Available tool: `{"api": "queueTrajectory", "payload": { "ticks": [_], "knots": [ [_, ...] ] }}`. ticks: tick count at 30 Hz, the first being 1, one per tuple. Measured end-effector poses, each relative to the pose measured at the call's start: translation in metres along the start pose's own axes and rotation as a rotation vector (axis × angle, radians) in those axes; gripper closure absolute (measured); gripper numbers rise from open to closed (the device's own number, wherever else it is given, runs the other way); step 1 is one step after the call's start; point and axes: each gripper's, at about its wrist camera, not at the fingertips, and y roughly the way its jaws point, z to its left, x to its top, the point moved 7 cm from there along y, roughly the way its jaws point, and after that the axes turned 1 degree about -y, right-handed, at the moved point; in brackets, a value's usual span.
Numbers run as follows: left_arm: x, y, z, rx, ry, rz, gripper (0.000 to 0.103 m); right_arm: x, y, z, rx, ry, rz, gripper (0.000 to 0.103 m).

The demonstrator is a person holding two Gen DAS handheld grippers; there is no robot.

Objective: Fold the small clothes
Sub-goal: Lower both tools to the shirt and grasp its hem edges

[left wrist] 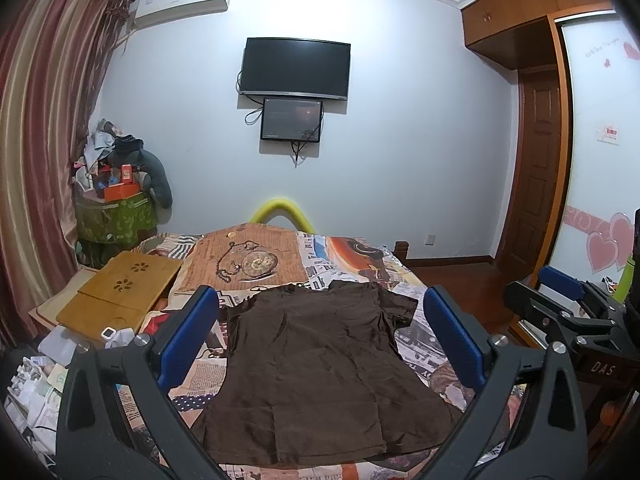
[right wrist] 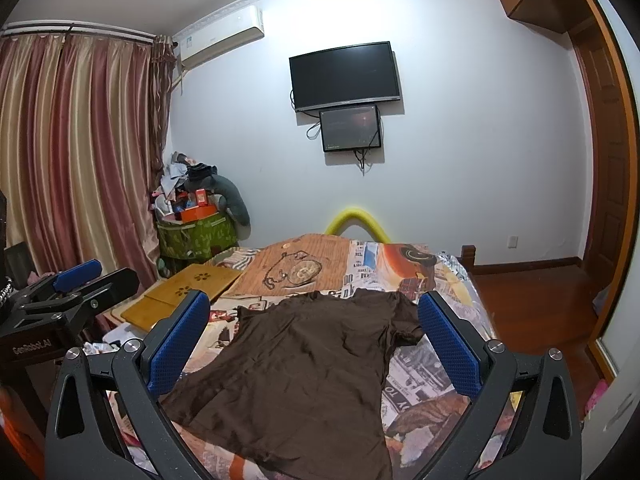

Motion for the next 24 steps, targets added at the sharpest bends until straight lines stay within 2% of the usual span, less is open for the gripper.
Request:
{"api": "queueTrajectory", "payload": {
  "ticks": [7,13,16,20,24],
  "knots": [
    [0.002,0.031,0.016,0.019,-0.024,0.031,0.0,-0.003,0.026,-0.012,0.0,0.019,0.046,0.0],
    [-0.004,0.098,0.044,-0.001,-0.081,0.153,0.0,-0.011,0.072,-0.046,-0.051,0.068,0.106,0.0],
    [-0.011,0.135,0.069,0.053,-0.107,0.207,0.0,-0.015,0.092,-0.064,-0.078,0.09,0.136,0.0],
    [-0.022,0.187,0.111,0.19,-0.08,0.27,0.0,-0.02,0.123,-0.091,-0.149,0.096,0.18,0.0],
    [-0.04,0.236,0.15,0.245,-0.09,0.339,0.0,-0.034,0.153,-0.119,-0.213,0.08,0.251,0.0]
  ]
}}
